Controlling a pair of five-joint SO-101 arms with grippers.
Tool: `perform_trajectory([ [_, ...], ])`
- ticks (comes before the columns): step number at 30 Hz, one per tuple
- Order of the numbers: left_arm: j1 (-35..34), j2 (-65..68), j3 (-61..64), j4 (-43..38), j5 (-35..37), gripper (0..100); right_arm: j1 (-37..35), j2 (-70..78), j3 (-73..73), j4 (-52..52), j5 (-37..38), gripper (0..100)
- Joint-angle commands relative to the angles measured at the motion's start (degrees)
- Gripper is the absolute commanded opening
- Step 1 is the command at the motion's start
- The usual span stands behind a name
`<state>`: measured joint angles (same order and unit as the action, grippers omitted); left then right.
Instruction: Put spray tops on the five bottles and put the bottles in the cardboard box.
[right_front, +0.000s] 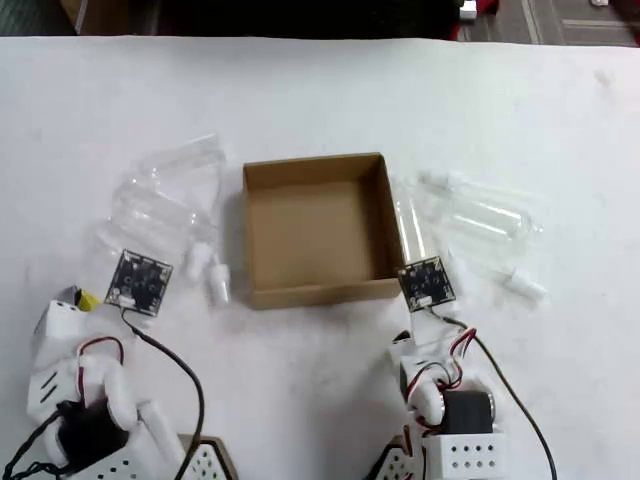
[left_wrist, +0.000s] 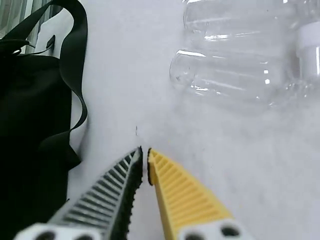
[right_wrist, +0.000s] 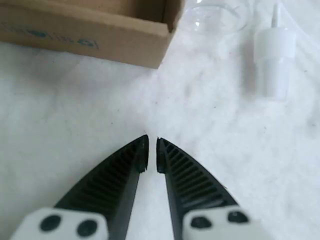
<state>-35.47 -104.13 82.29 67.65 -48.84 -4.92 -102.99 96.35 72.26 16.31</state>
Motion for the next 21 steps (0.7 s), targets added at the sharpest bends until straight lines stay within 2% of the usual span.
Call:
perform_trajectory([
  [1,-1.0,-0.4,-3.4,0.1,-0.7,2,0.0,-0.1,0.5,0.4,0.4,1.6],
  [3,-0.6,-0.4,-4.7,-0.1,-1.1,2,0.0,-0.1,0.5,0.4,0.4,1.6],
  [6,4.3,-0.4,-7.6,0.1,-2.9,2,0.0,-0.1,0.5,0.4,0.4,1.6],
  [10,14.7,-0.3,-8.9,9.1,-18.2,2,0.0,-0.1,0.5,0.4,0.4,1.6],
  [12,18.1,-0.3,-9.1,15.4,-22.6,2,0.1,-0.1,0.5,0.4,0.4,1.6],
  [15,18.9,-0.3,-9.2,22.8,-28.8,2,0.2,-0.1,0.5,0.4,0.4,1.6],
  [18,18.3,-0.2,-9.1,23.0,-35.1,2,0.1,-0.1,0.5,0.4,0.4,1.6],
  [21,18.4,-0.2,-9.4,21.9,-37.9,2,0.1,-0.1,0.5,0.4,0.4,1.6],
])
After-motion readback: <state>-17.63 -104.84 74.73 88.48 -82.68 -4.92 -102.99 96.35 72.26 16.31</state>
